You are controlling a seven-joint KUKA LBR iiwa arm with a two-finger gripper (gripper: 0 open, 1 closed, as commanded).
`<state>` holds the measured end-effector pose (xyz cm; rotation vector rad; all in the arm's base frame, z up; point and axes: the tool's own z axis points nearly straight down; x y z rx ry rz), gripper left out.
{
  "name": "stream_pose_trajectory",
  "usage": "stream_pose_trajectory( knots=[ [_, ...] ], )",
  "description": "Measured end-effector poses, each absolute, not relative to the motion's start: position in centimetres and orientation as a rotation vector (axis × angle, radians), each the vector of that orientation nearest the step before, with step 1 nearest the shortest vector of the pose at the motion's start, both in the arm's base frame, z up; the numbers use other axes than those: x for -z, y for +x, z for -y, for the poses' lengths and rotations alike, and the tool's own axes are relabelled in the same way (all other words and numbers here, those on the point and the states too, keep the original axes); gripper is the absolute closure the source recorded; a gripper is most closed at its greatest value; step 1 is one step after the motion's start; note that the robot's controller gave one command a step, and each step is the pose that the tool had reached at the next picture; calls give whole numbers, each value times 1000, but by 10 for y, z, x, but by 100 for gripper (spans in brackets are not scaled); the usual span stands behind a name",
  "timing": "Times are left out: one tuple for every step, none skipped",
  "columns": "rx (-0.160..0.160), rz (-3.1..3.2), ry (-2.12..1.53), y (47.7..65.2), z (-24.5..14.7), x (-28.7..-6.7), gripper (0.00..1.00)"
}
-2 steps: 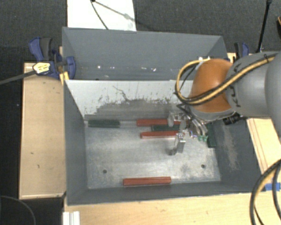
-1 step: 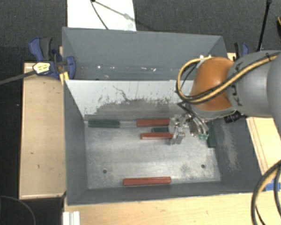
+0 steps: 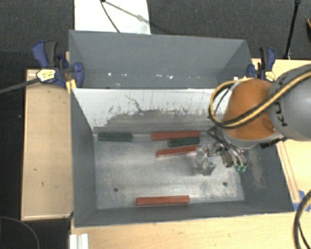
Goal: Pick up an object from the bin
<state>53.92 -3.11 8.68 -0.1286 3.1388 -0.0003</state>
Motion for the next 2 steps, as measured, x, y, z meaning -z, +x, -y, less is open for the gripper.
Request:
stream_pose_trajectory(
  knots=[
    [0,-3137,-133,540,30,-87,0],
    [-3,-3134,-27,591,-2,-80,0]
  ],
)
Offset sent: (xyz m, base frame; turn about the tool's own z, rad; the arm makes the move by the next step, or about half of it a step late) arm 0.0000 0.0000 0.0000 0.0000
